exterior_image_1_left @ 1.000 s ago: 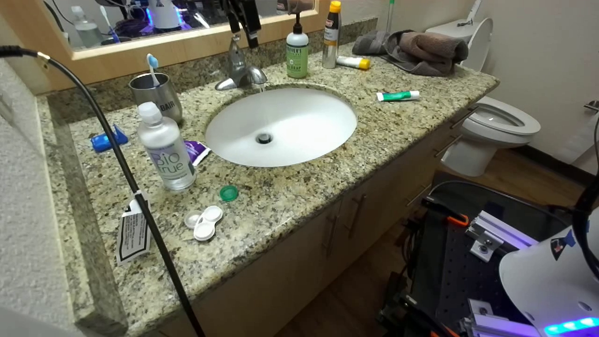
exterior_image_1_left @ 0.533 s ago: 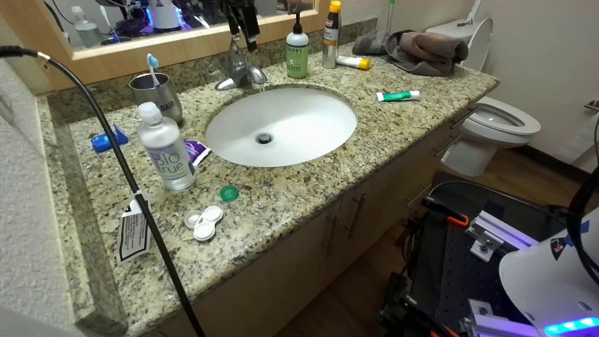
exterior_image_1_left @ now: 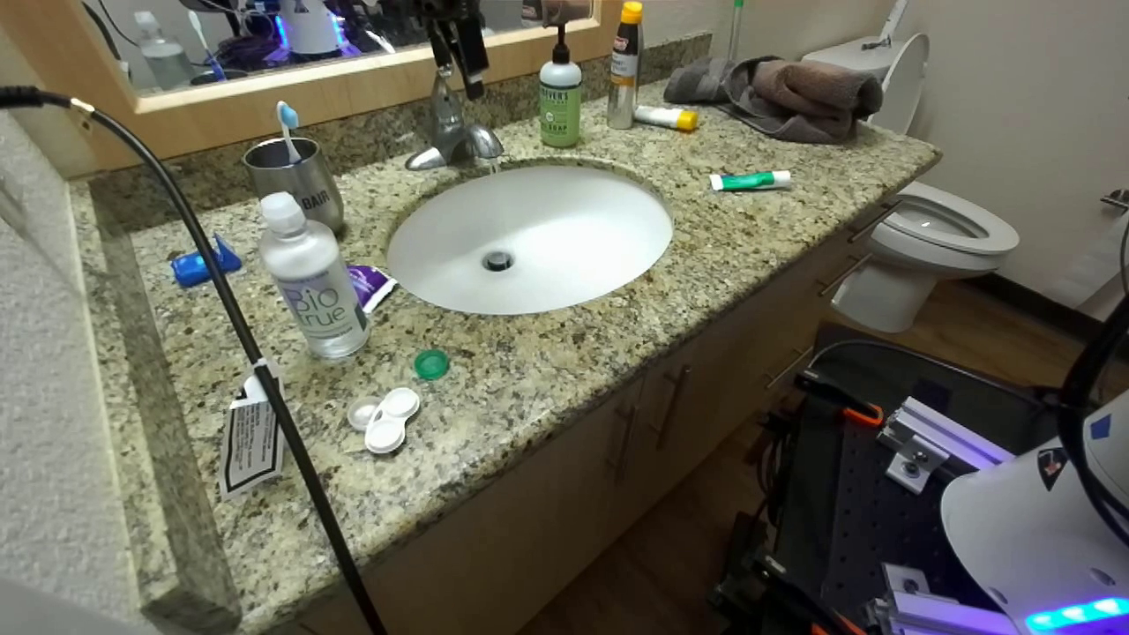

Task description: Close the tap

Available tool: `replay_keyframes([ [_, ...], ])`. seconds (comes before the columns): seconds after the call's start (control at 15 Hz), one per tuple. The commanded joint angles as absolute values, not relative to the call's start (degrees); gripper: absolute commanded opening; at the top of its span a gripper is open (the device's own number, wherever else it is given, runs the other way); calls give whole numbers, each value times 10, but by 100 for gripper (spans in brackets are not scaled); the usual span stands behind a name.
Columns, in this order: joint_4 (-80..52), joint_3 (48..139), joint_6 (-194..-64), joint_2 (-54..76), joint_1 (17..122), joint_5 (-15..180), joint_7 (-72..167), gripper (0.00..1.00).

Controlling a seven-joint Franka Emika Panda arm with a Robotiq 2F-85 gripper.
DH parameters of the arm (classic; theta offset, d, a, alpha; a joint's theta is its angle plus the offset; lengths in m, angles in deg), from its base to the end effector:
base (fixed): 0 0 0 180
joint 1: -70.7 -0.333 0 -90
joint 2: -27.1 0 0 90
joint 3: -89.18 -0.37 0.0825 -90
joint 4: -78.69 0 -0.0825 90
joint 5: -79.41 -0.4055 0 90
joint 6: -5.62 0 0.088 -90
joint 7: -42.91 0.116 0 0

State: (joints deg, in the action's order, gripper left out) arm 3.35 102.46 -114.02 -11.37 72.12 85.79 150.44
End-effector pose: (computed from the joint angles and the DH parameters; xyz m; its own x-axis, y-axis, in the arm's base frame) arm 0.7811 -0.1629 0.3879 -0.4466 -0.8719 0.2009 -0.8923 0.4176 -0.1713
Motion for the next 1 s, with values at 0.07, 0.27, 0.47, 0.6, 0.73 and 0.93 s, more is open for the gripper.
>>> replay_keyframes([
  [0.07,36,1017,-1119,-116,723,856,1499,100],
  [0.27,41,1020,-1094,-125,726,855,1503,100],
  [0.47,60,1018,-1060,-133,737,846,1497,100],
  [0.6,74,1015,-1030,-137,743,841,1492,100],
  [0.73,87,1013,-997,-143,748,841,1488,100],
  [0.93,64,1016,-1047,-136,740,846,1512,100],
])
